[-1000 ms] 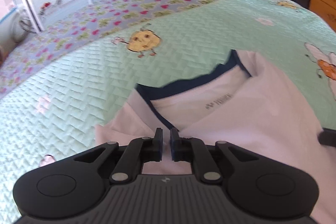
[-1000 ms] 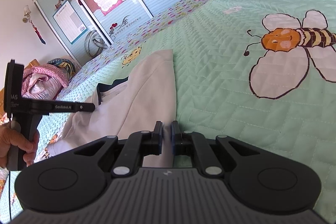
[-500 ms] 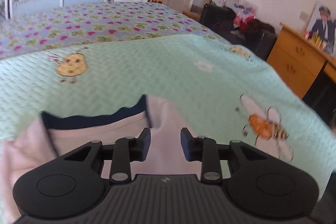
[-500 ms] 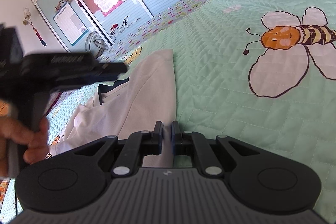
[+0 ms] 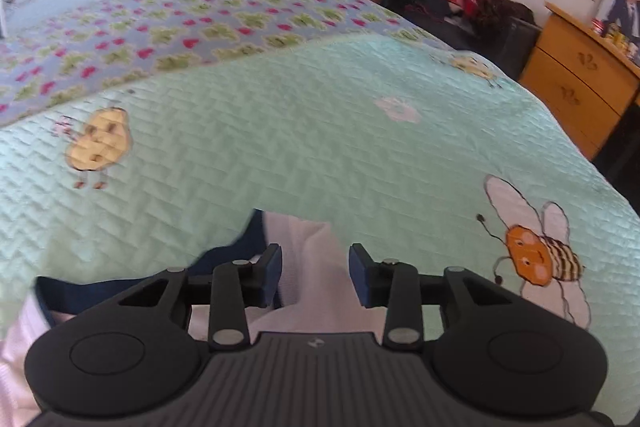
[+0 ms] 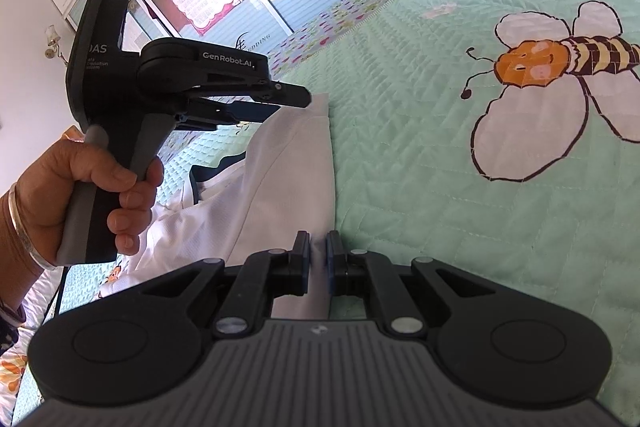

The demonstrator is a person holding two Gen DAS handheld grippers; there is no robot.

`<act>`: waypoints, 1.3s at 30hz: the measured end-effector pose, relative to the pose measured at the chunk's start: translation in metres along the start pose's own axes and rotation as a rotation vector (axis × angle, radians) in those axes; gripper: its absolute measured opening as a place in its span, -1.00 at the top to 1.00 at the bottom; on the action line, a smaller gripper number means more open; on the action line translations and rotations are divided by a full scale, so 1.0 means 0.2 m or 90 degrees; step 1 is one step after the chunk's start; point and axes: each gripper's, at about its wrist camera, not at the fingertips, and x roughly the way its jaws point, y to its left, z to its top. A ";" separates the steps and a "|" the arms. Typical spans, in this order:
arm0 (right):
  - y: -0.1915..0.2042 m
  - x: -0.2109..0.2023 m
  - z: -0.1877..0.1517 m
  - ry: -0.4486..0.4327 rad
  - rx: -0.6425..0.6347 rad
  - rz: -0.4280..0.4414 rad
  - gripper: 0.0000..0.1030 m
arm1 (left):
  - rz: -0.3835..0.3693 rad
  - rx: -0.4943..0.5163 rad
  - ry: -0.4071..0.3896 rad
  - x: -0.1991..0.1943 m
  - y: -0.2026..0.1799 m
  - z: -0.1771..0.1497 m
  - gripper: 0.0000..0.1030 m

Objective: Fold clothes

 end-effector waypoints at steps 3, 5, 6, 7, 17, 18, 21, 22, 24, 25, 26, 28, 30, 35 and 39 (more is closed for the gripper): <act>-0.01 -0.02 0.02 -0.003 0.012 0.006 0.75 | 0.023 0.003 -0.035 -0.11 -0.01 -0.05 0.21; 0.01 -0.05 0.03 -0.017 0.004 0.004 0.50 | 0.023 0.020 -0.045 -0.20 -0.02 -0.10 0.13; 0.04 -0.06 0.03 -0.021 -0.014 0.018 0.47 | 0.035 0.026 -0.044 -0.23 -0.02 -0.12 0.11; 0.07 -0.08 0.04 -0.023 -0.032 0.032 0.46 | 0.042 0.025 -0.044 -0.27 -0.01 -0.15 0.10; 0.08 0.00 0.04 0.062 -0.087 -0.037 1.00 | 0.096 -0.149 -0.074 -0.55 0.09 -0.44 0.00; 0.09 0.00 0.05 0.057 -0.092 -0.056 1.00 | 0.100 -0.148 -0.073 -0.57 0.09 -0.47 -0.02; 0.14 -0.04 0.05 0.039 -0.091 -0.032 0.75 | 0.087 -0.151 -0.062 -0.56 0.07 -0.55 -0.03; 0.14 -0.04 0.05 0.035 -0.087 -0.001 0.62 | 0.082 -0.150 -0.064 -0.55 0.06 -0.55 -0.03; 0.12 -0.02 0.04 0.058 -0.081 0.046 0.48 | 0.071 -0.148 -0.066 -0.53 0.05 -0.54 -0.03; 0.10 0.00 0.04 0.064 -0.082 0.032 0.49 | 0.066 -0.147 -0.068 -0.52 0.04 -0.54 -0.03; 0.08 0.02 0.03 0.070 -0.082 0.018 0.85 | 0.062 -0.146 -0.068 -0.51 0.03 -0.53 -0.03; 0.05 0.03 0.04 0.077 -0.071 0.000 1.00 | 0.066 -0.151 -0.060 -0.48 0.02 -0.51 -0.03; 0.05 0.00 0.06 0.071 -0.042 0.019 0.82 | 0.073 -0.168 -0.053 -0.48 0.02 -0.50 -0.03; 0.08 0.01 0.03 0.093 -0.046 0.087 0.46 | 0.093 -0.224 -0.087 -0.60 0.10 -0.59 -0.05; 0.11 0.00 0.03 0.089 -0.060 0.044 0.73 | 0.092 -0.244 -0.061 -0.63 0.14 -0.66 -0.07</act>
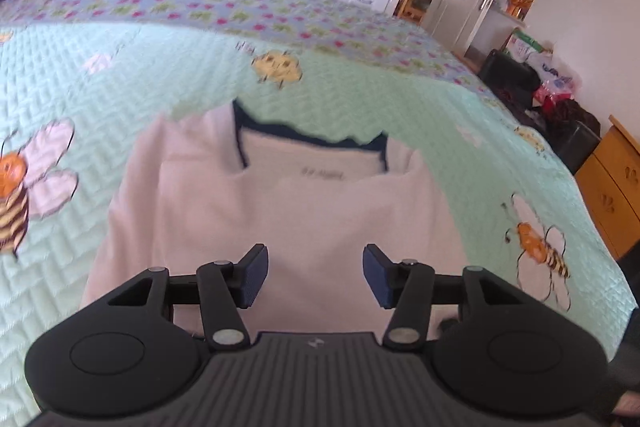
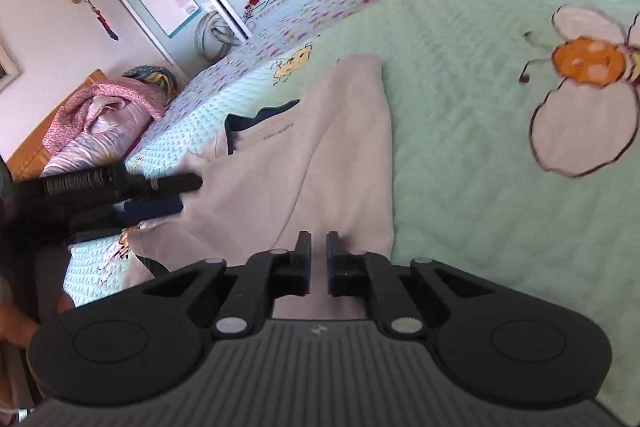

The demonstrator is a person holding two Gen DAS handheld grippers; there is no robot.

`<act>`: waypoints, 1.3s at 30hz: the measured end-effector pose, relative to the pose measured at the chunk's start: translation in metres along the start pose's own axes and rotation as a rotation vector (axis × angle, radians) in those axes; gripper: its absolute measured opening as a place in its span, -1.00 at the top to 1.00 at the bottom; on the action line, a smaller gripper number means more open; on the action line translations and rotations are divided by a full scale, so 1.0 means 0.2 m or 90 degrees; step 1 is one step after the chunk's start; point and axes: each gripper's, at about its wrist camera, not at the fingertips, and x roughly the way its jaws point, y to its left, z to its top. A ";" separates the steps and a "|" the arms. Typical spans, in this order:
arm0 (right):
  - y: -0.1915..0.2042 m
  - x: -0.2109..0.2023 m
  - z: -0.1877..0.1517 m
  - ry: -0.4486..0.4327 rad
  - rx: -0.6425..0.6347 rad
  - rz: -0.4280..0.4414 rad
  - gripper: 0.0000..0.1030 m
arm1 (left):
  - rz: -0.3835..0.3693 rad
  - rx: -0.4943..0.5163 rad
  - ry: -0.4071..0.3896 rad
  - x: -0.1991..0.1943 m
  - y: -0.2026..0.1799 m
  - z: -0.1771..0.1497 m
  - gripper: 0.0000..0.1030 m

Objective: Fold clothes

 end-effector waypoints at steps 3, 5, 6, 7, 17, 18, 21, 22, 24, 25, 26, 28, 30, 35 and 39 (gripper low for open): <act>0.01 -0.04 0.01 -0.026 0.006 0.041 0.38 | -0.015 0.008 0.007 -0.01 -0.02 -0.01 -0.07; 0.01 -0.02 0.00 -0.019 -0.008 0.013 0.46 | -0.030 0.013 0.004 0.00 -0.05 0.00 -0.07; 0.01 0.01 0.00 -0.014 -0.024 -0.022 0.71 | -0.038 0.018 0.006 0.02 -0.08 0.01 -0.08; 0.01 0.03 -0.01 -0.009 -0.038 -0.054 1.00 | -0.045 0.026 0.009 0.04 -0.10 0.02 -0.09; -0.04 0.03 0.01 -0.006 -0.015 -0.053 1.00 | -0.062 0.146 0.047 0.40 -0.44 0.09 -0.11; -0.04 0.02 0.02 -0.006 -0.017 -0.056 1.00 | -0.060 0.151 0.049 0.45 -0.46 0.09 -0.11; -0.04 0.03 0.02 -0.006 -0.013 -0.055 1.00 | -0.057 0.195 0.031 0.54 -0.53 0.08 -0.25; -0.05 0.03 0.02 -0.006 -0.011 -0.053 1.00 | -0.050 0.219 0.024 0.56 -0.56 0.08 -0.26; -0.06 0.03 0.02 -0.006 -0.005 -0.049 1.00 | -0.043 0.223 0.029 0.57 -0.57 0.11 -0.26; -0.07 0.03 0.02 -0.006 -0.002 -0.046 1.00 | -0.045 0.215 0.030 0.57 -0.57 0.12 -0.26; -0.07 0.03 0.02 -0.006 0.001 -0.043 1.00 | -0.048 0.204 0.029 0.56 -0.56 0.14 -0.26; -0.09 0.03 0.02 -0.007 0.009 -0.035 1.00 | -0.061 0.165 0.017 0.50 -0.50 0.17 -0.25; -0.12 0.02 0.03 -0.005 0.037 -0.017 1.00 | -0.101 0.104 -0.011 0.43 -0.43 0.22 -0.26; -0.19 0.03 0.04 0.000 0.083 0.016 1.00 | -0.129 0.107 -0.033 0.44 -0.45 0.36 -0.26; -0.20 0.04 0.04 0.001 0.089 0.026 1.00 | -0.121 0.181 0.014 0.57 -0.52 0.40 -0.26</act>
